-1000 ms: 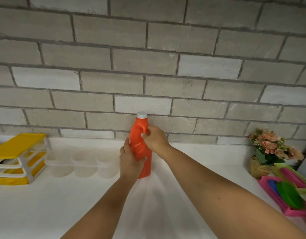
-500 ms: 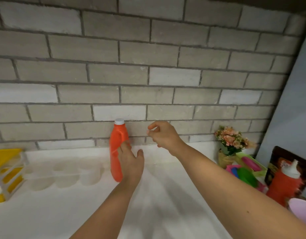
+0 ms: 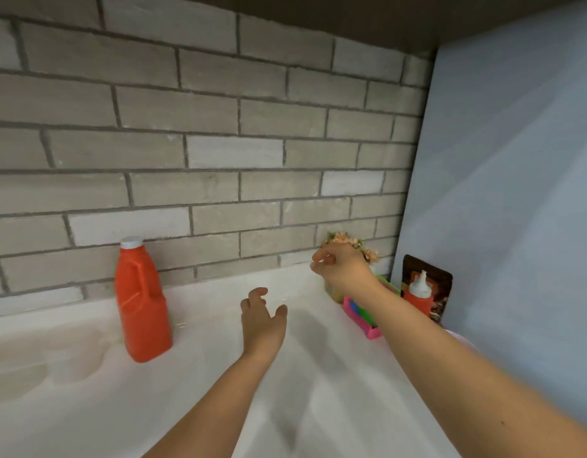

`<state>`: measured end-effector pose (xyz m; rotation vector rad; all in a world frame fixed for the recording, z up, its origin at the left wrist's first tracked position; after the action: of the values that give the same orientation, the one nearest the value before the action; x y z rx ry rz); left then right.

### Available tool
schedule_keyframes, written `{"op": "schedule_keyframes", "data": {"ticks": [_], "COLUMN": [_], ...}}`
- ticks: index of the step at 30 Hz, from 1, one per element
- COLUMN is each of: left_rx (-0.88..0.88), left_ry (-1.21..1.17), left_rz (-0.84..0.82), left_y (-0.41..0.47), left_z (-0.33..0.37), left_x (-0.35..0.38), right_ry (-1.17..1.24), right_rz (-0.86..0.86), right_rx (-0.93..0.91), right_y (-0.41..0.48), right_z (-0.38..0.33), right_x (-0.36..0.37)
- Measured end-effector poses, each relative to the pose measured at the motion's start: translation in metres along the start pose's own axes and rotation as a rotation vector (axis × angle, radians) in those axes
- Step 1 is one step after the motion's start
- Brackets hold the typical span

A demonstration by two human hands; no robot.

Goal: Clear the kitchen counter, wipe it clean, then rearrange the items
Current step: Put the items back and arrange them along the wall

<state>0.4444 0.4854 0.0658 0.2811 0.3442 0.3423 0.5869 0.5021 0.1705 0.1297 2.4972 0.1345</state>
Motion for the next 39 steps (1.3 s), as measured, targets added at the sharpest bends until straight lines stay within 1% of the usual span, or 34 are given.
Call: {"op": "schedule_keyframes", "data": {"ticks": [6,9,11,13,16,19,21,28,30,35,39], "left_rx": [0.059,0.085,0.096,0.104,0.131,0.132,0.114,0.068,0.042,0.046,0.011], "left_ry": [0.011,0.038,0.028,0.031,0.045,0.040,0.028,0.037,0.023,0.009,-0.067], "left_rz": [-0.198,-0.255,-0.290,-0.337,-0.389,-0.412,-0.416,-0.469,-0.468,-0.432,-0.405], "left_y": [-0.010,-0.012,-0.014,-0.016,-0.019,-0.016,-0.014,-0.013,-0.014,-0.011,-0.010], "left_z": [0.024,0.033,0.039,0.045,0.054,0.059,0.058,0.056,0.054,0.053,0.045], "left_x": [0.069,0.104,0.128,0.152,0.184,0.209,0.222,0.246,0.249,0.246,0.236], "right_ry": [-0.068,-0.106,-0.097,-0.065,-0.073,-0.071,-0.080,-0.072,-0.077,-0.152,-0.189], "right_rz": [0.139,0.292,0.342,0.273,0.071,-0.126,-0.208,-0.313,-0.314,-0.293,-0.289], "right_rx": [0.059,0.059,0.092,0.152,0.225,0.241,0.231,0.176,0.157,0.066,0.019], "right_y": [0.009,0.020,0.028,0.036,0.048,0.056,0.060,0.072,0.074,0.079,0.082], "right_z": [0.061,0.100,0.124,0.146,0.171,0.187,0.197,0.215,0.216,0.211,0.201], "right_x": [-0.069,-0.102,-0.120,-0.132,-0.136,-0.132,-0.131,-0.127,-0.127,-0.124,-0.118]}}
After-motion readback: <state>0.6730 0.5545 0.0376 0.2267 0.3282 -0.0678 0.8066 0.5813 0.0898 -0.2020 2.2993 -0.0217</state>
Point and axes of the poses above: each hand's wrist, its own y-axis towards the middle knuckle, its own x-axis out of the palm, z = x × y, the point moved 3 cm from there along y, towards the middle knuckle, and after that the axes turned 10 degrees about x, right-handed, at the moved point
